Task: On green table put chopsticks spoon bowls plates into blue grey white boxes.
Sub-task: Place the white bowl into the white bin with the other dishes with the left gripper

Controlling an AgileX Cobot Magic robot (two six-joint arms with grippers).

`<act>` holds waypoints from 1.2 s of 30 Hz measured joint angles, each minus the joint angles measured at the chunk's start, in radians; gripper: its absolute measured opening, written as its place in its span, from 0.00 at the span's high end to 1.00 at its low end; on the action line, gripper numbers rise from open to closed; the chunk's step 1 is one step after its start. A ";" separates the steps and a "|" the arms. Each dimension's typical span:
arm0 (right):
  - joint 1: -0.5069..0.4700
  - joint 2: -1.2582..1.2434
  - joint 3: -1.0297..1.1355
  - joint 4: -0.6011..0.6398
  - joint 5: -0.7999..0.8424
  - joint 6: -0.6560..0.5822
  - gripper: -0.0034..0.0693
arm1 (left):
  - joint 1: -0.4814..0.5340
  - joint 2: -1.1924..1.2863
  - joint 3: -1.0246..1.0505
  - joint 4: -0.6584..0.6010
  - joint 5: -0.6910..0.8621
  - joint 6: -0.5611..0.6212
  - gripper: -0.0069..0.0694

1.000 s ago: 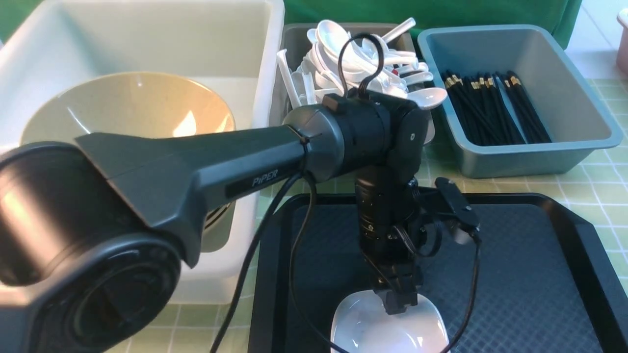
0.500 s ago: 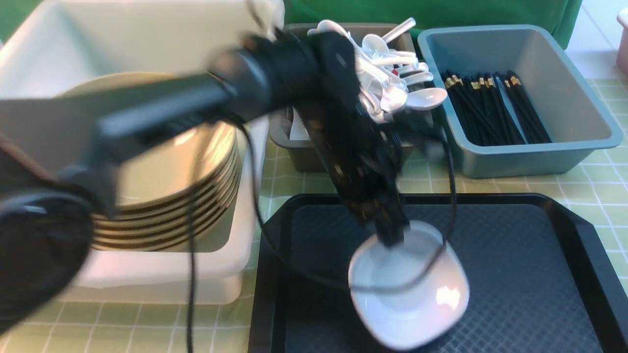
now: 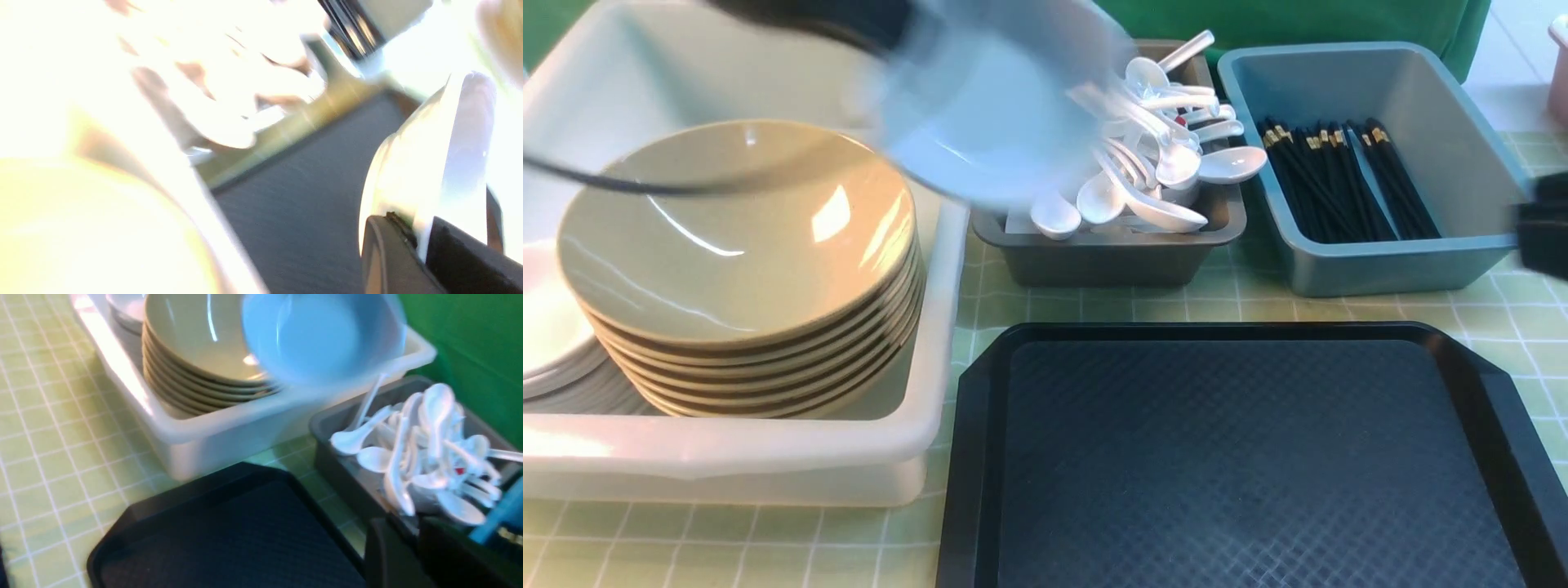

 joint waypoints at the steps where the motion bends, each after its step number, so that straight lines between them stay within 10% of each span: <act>1: 0.000 0.025 -0.010 0.016 0.002 -0.012 0.79 | 0.079 -0.036 0.021 -0.001 0.002 -0.003 0.89; 8: 0.000 0.242 -0.069 0.215 0.023 -0.147 0.79 | 0.718 -0.169 0.336 -0.097 -0.063 -0.063 0.89; 14: 0.000 0.298 -0.069 0.269 0.028 -0.183 0.79 | 0.935 -0.103 0.438 -0.194 -0.199 -0.095 0.89; 26: 0.000 0.298 -0.069 0.281 0.030 -0.197 0.79 | 0.819 0.022 0.445 0.114 -0.196 -0.345 0.87; 36: 0.000 0.298 -0.069 0.281 0.033 -0.198 0.79 | 0.756 0.026 0.445 0.301 -0.152 -0.581 0.51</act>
